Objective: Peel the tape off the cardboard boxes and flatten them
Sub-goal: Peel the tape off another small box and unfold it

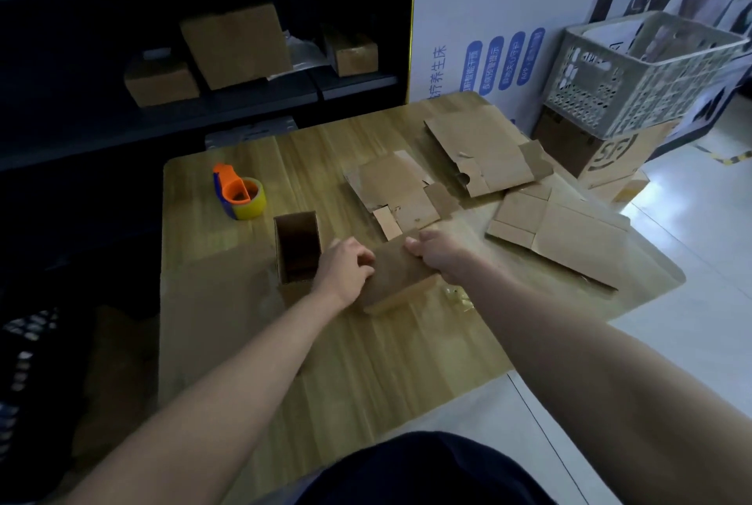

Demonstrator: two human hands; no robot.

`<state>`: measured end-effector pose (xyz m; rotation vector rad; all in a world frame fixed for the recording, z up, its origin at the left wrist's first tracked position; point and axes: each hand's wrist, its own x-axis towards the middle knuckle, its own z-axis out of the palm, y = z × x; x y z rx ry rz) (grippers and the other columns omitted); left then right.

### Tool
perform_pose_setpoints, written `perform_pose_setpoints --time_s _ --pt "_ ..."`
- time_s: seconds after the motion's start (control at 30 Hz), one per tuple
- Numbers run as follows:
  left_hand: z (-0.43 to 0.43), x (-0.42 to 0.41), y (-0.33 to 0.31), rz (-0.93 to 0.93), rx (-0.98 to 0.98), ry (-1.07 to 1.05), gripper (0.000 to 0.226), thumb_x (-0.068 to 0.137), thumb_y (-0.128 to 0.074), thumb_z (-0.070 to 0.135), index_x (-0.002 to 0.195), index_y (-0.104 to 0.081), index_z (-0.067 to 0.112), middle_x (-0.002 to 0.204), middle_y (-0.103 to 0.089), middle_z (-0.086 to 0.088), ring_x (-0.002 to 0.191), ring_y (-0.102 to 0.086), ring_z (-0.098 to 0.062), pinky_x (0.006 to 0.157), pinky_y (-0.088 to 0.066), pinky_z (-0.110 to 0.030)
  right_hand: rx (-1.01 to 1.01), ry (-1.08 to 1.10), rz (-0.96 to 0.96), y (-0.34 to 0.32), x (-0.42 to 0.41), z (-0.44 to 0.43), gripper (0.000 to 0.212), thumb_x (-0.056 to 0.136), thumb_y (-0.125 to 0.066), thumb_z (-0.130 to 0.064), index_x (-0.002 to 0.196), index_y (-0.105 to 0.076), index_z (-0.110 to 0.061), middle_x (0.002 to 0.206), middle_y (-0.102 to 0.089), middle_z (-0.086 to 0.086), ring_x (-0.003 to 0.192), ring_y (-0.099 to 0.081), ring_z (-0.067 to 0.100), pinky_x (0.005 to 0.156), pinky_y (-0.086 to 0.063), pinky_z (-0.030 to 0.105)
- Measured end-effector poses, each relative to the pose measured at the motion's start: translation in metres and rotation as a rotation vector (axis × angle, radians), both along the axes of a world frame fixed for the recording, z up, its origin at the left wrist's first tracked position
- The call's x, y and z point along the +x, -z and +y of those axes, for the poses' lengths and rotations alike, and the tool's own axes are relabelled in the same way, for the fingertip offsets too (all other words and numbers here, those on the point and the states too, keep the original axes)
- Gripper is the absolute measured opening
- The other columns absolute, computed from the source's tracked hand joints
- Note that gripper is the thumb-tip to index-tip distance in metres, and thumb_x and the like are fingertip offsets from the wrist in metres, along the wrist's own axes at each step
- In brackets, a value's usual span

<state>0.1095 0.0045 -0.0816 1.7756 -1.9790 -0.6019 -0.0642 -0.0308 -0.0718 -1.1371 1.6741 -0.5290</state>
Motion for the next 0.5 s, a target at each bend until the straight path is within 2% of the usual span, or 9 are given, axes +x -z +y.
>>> perform_pose_setpoints --time_s 0.13,0.27,0.37,0.43,0.5 --pt "-0.001 -0.001 0.008 0.027 0.033 -0.013 0.025 0.090 -0.061 0.016 0.115 -0.067 0.015 0.112 -0.061 0.002 0.108 -0.049 -0.015 0.089 -0.034 -0.021 -0.067 -0.122 0.228 0.003 -0.002 -0.003 0.033 0.090 -0.060 -0.040 0.104 -0.058 -0.010 0.084 -0.054 -0.003 0.074 -0.051 0.010 0.059 -0.038 0.023" --pt "-0.011 -0.012 0.009 0.020 0.106 -0.003 0.018 0.089 -0.062 0.019 0.107 -0.069 0.018 0.110 -0.060 0.003 0.109 -0.049 -0.017 0.093 -0.041 -0.029 -0.030 -0.224 0.307 0.006 -0.015 -0.004 0.062 0.079 -0.074 -0.038 0.126 -0.046 -0.008 0.106 -0.055 0.002 0.091 -0.052 0.016 0.074 -0.042 0.024" --pt "-0.016 -0.022 0.010 0.018 0.139 -0.016 0.009 0.085 -0.066 0.018 0.094 -0.069 0.018 0.107 -0.060 0.001 0.108 -0.050 -0.019 0.089 -0.043 -0.032 0.075 -0.245 0.307 0.012 -0.027 -0.003 0.075 0.080 -0.073 -0.039 0.139 -0.035 -0.012 0.131 -0.048 0.008 0.111 -0.050 0.025 0.091 -0.047 0.036" --pt "-0.018 -0.024 0.010 0.019 0.150 -0.044 0.004 0.084 -0.068 0.018 0.088 -0.067 0.019 0.107 -0.060 0.001 0.108 -0.051 -0.019 0.086 -0.044 -0.031 0.124 -0.208 0.259 0.013 -0.027 -0.002 0.077 0.081 -0.071 -0.039 0.142 -0.031 -0.018 0.130 -0.045 0.008 0.105 -0.053 0.025 0.081 -0.054 0.037" --pt "-0.020 -0.023 0.013 0.018 0.159 -0.054 0.004 0.085 -0.068 0.018 0.083 -0.065 0.021 0.107 -0.060 0.002 0.106 -0.053 -0.018 0.083 -0.044 -0.030 0.143 -0.178 0.226 0.011 -0.021 -0.004 0.076 0.082 -0.071 -0.037 0.143 -0.030 -0.021 0.126 -0.044 0.006 0.096 -0.054 0.021 0.066 -0.056 0.032"
